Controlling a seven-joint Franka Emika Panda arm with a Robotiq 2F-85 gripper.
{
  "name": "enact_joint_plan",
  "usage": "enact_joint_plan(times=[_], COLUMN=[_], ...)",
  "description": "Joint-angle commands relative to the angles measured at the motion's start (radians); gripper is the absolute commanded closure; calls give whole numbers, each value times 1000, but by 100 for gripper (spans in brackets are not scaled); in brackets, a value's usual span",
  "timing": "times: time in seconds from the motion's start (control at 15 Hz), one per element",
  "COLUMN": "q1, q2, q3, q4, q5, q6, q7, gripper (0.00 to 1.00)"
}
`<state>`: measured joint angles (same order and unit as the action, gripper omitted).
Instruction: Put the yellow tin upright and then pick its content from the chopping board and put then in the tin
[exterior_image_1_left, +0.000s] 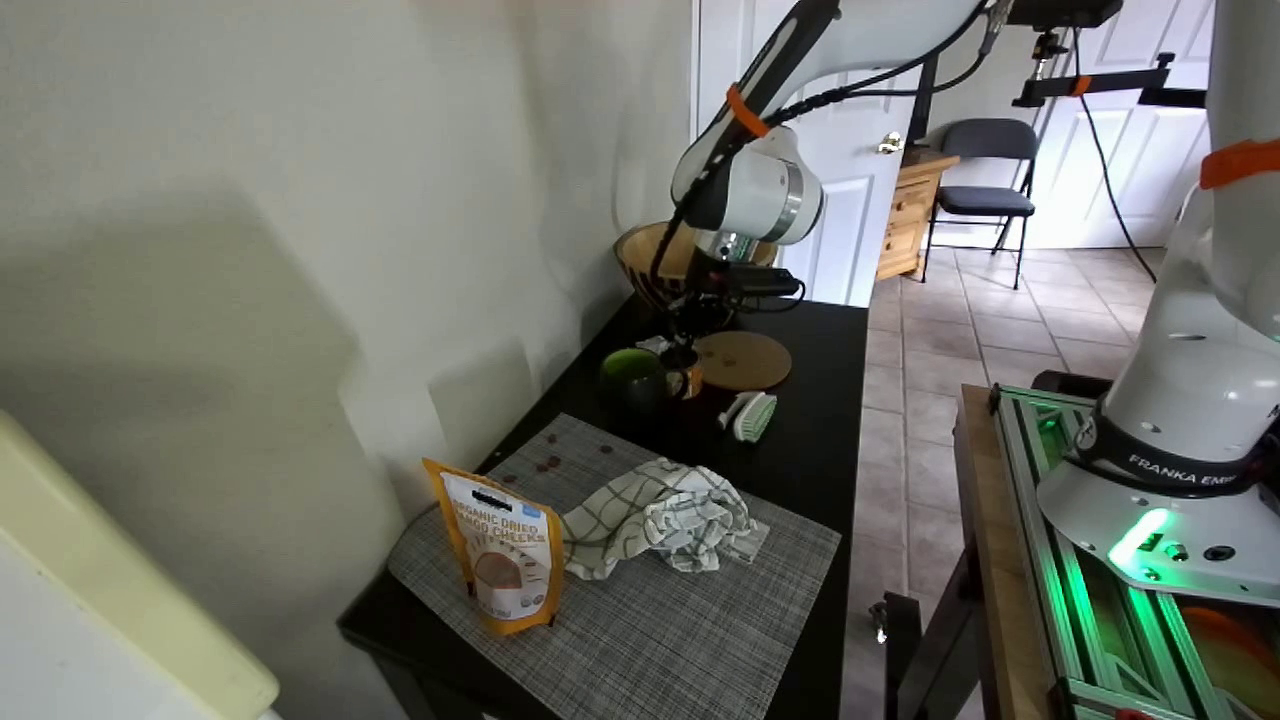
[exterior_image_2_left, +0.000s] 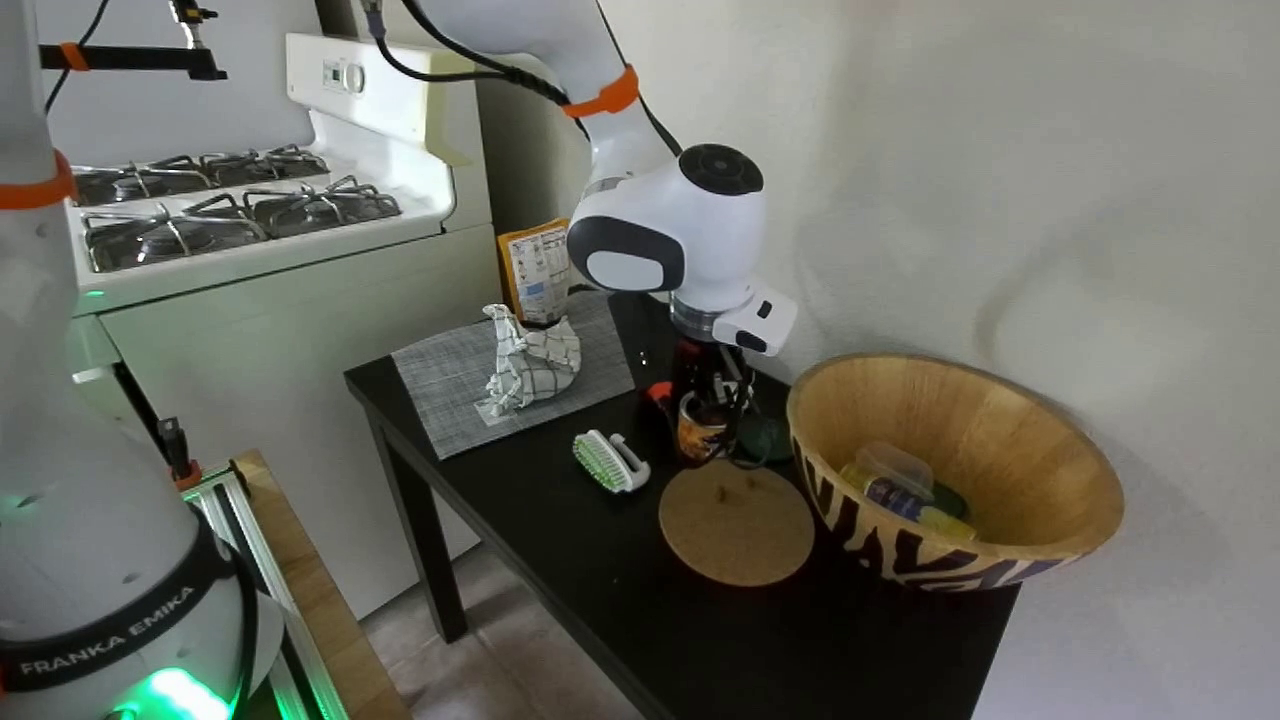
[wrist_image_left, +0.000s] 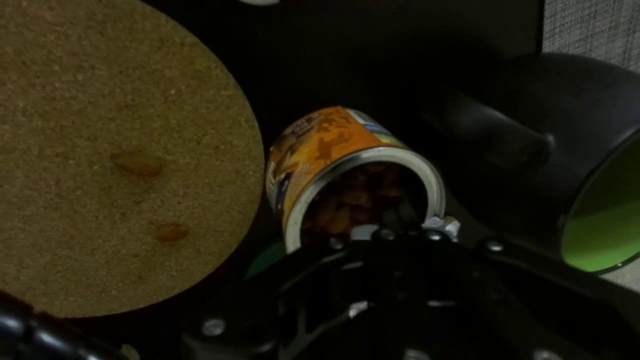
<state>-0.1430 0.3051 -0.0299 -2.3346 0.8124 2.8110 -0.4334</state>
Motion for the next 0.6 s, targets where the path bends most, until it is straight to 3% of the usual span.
enact_joint_plan(times=[0.0, 0.33, 0.53], q1=[31, 241, 296], q2=[-94, -143, -171], q3=[-40, -357, -444], q4=[-77, -178, -200], q5=[-86, -530, -761], q6=[13, -46, -30], q7=[45, 285, 448], gripper=[64, 27, 5])
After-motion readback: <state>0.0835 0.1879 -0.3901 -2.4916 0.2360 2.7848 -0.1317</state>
